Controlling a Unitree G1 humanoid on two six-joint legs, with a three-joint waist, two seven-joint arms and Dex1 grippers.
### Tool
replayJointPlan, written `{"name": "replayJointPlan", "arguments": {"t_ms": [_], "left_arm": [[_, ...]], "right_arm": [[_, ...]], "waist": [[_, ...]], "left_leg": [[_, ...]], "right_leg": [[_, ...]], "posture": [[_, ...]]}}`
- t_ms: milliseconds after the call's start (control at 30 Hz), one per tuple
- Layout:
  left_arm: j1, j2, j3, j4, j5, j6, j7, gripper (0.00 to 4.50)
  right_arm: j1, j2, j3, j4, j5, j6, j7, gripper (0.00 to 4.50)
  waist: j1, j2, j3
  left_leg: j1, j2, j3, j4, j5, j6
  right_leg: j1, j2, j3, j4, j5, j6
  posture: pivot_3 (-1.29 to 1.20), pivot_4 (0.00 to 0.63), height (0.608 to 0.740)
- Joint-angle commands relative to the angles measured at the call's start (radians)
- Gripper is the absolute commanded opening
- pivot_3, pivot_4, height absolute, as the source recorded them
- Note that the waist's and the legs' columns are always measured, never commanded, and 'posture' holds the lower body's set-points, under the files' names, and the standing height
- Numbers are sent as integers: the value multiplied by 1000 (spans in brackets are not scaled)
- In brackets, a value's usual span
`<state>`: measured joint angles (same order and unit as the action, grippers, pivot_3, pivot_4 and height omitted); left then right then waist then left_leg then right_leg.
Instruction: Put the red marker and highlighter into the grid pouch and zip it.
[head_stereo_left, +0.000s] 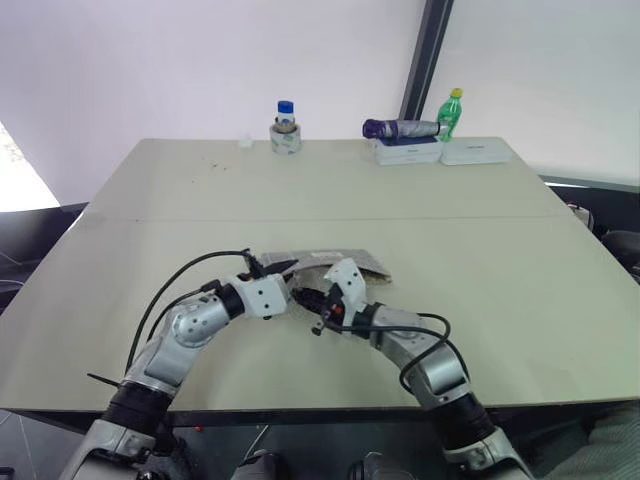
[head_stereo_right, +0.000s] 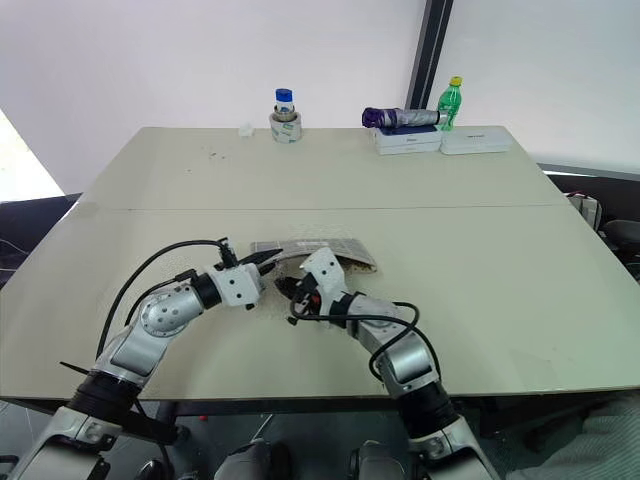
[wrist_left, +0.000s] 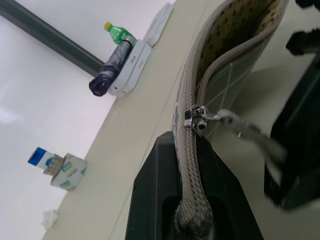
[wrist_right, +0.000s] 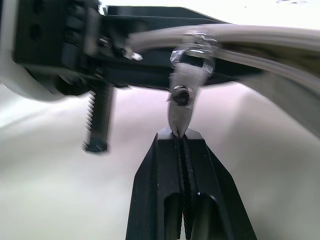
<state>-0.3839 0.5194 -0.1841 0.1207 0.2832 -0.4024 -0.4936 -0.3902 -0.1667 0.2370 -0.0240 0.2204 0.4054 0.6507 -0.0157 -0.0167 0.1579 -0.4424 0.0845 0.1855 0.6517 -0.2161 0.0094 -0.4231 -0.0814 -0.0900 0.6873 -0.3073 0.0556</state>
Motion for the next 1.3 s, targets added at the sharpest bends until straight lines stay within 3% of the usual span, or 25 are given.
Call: {"name": "replayJointPlan", "arguments": {"t_ms": [33,233,467,533,600,667,700,767,900,933,1000,1100,1300], "left_arm": [[23,35,41,-13,-24,-28,9,0],[96,96,78,-27,-141,-90,-50,0],[142,167,130,26,-183,-165,-66,0],[139,166,141,44,-229,-144,-89,0],[145,155,152,29,-382,-36,-184,0],[139,156,162,31,-435,-4,-222,767],[138,157,166,31,-456,15,-235,1065],[142,156,178,21,-492,53,-263,2103],[235,172,238,-89,-633,233,-323,4180],[261,177,257,-116,-658,270,-330,4500],[330,202,308,-189,-751,396,-348,4500],[421,235,379,-274,-837,558,-336,4500],[532,275,605,-265,-842,586,-314,4500]], "right_arm": [[23,-90,-88,-108,85,2,90,73],[71,-300,-137,-26,53,-75,203,73],[68,-418,-247,82,60,-127,221,73],[66,-453,-254,109,36,-157,231,73],[58,-457,-259,108,59,-145,245,73],[52,-457,-261,102,89,-125,269,0],[49,-452,-270,101,113,-113,282,279],[48,-453,-274,98,121,-121,295,950],[65,-483,-302,68,139,-117,329,3037],[69,-494,-306,62,142,-115,340,3497],[72,-512,-326,56,159,-114,354,4447],[77,-532,-350,57,168,-149,377,4447],[116,-574,-376,49,174,-195,437,4447]], "waist": [[0,0,0],[0,0,0],[-1,0,0],[-1,0,0],[1,0,0],[0,0,0],[1,0,0],[2,0,0],[-3,0,0],[-3,0,0],[-4,0,0],[-4,0,0],[2,0,0]], "left_leg": [[0,0,0,0,0,0],[0,0,0,0,-3,5],[1,0,0,-1,-4,6],[0,0,0,-1,-4,6],[1,0,0,-1,-4,6],[1,0,0,-1,-3,6],[0,0,0,-1,-3,6],[0,0,0,0,-3,5],[1,0,0,-1,-1,1],[1,0,0,-1,-1,1],[1,0,0,-1,-1,1],[1,1,0,-1,-1,1],[1,1,-1,-1,-4,6]], "right_leg": [[0,0,0,0,0,0],[0,-1,0,0,0,0],[-1,0,0,0,0,0],[0,-1,0,0,0,0],[0,-1,0,0,0,0],[0,0,0,0,0,0],[0,-1,0,0,0,0],[0,-1,0,0,0,0],[0,-1,0,0,0,0],[0,-1,0,-1,0,0],[0,-1,0,-1,0,0],[0,-1,0,-1,0,0],[0,-3,0,-2,0,0]], "posture": [[0,150,738],[0,150,738],[0,150,738],[0,150,738],[0,150,738],[0,150,738],[0,150,738],[0,150,738],[0,150,738],[0,150,738],[0,150,738],[0,150,738],[0,150,738]]}}
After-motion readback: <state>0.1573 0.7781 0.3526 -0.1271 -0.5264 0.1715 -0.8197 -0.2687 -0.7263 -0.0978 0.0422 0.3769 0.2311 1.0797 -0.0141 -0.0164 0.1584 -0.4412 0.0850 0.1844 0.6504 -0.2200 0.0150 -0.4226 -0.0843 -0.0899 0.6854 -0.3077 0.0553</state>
